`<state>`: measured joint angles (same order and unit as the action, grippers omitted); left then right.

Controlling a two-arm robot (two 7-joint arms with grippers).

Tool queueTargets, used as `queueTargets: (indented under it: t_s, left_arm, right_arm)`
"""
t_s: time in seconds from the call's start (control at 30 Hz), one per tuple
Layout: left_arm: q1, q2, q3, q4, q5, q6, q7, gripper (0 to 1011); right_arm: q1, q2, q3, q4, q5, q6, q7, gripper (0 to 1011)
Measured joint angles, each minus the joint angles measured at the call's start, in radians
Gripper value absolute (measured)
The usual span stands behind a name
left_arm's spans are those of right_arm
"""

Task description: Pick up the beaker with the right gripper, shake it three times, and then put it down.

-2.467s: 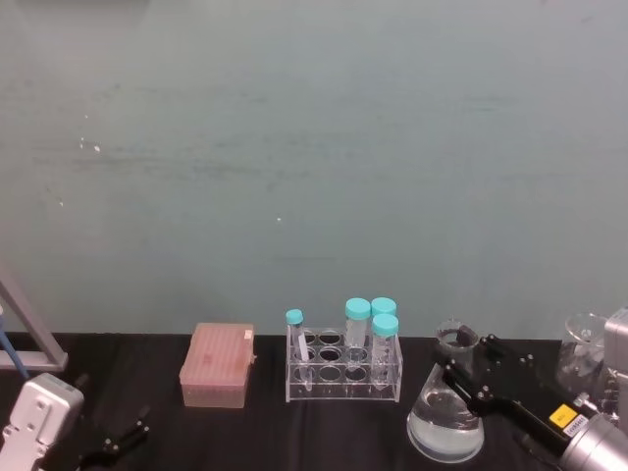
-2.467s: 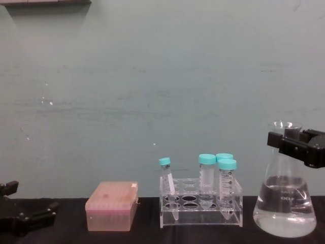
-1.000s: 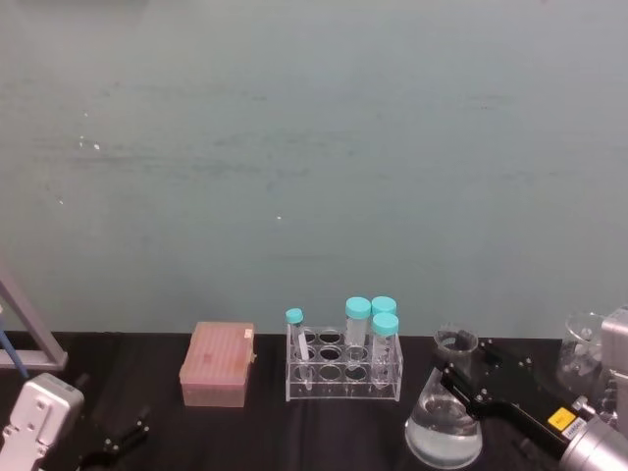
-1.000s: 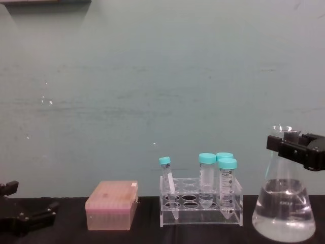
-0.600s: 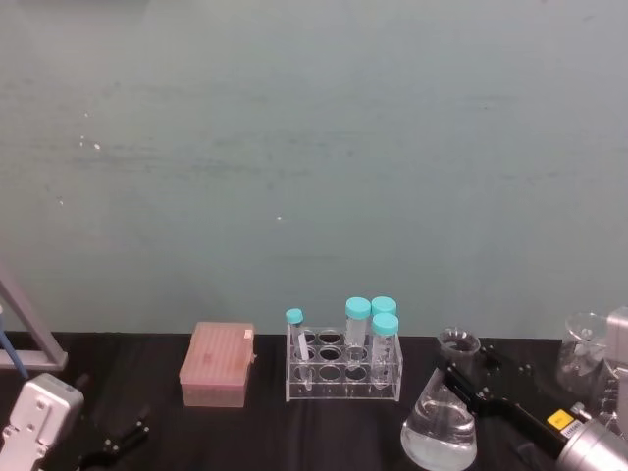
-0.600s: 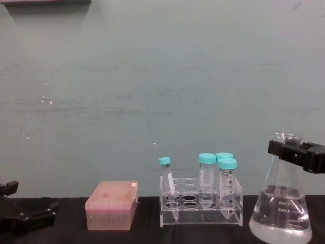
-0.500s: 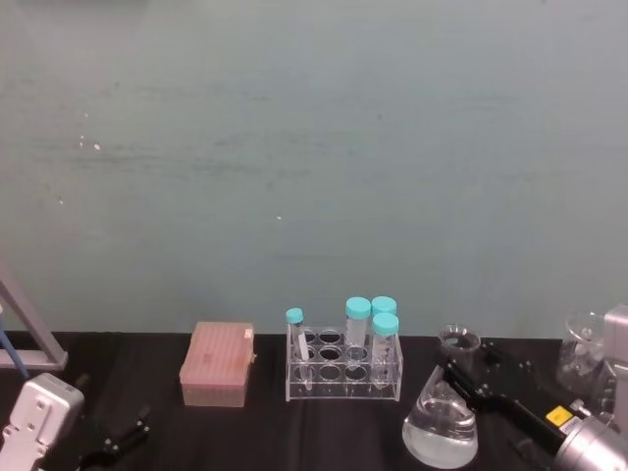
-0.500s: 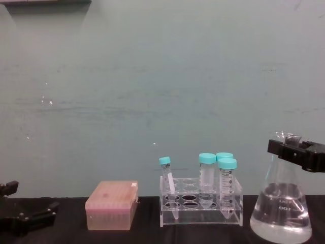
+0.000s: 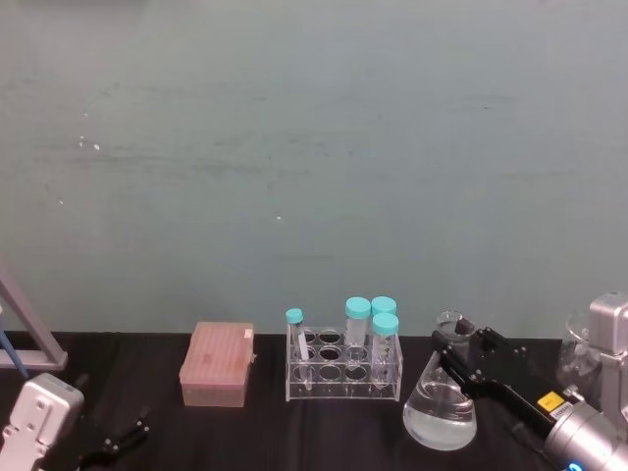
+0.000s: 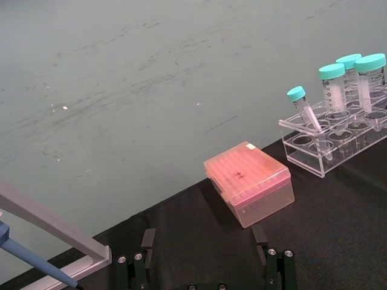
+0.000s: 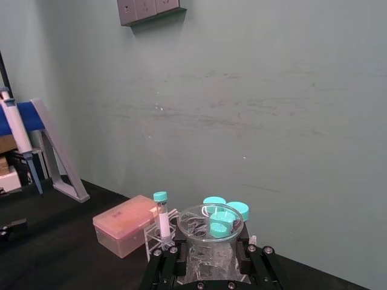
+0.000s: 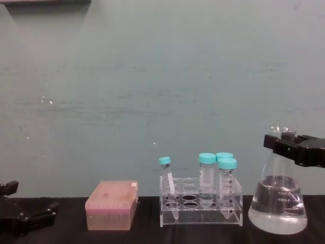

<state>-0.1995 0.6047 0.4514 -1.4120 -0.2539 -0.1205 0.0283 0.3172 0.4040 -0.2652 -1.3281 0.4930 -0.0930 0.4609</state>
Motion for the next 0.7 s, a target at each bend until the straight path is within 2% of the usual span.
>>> queueTargets:
  t_s: [0.5, 0.7]
  left_arm:
    - [0.000, 0.000, 0.000, 0.000, 0.000, 0.000, 0.000, 1000]
    - [0.000, 0.000, 0.000, 0.000, 0.000, 0.000, 0.000, 1000]
  right_arm:
    - [-0.017, -0.015, 0.002, -0.005, -0.001, -0.003, 0.001, 461]
    - [-0.034, -0.011, 0.003, -0.014, 0.000, 0.013, 0.000, 461]
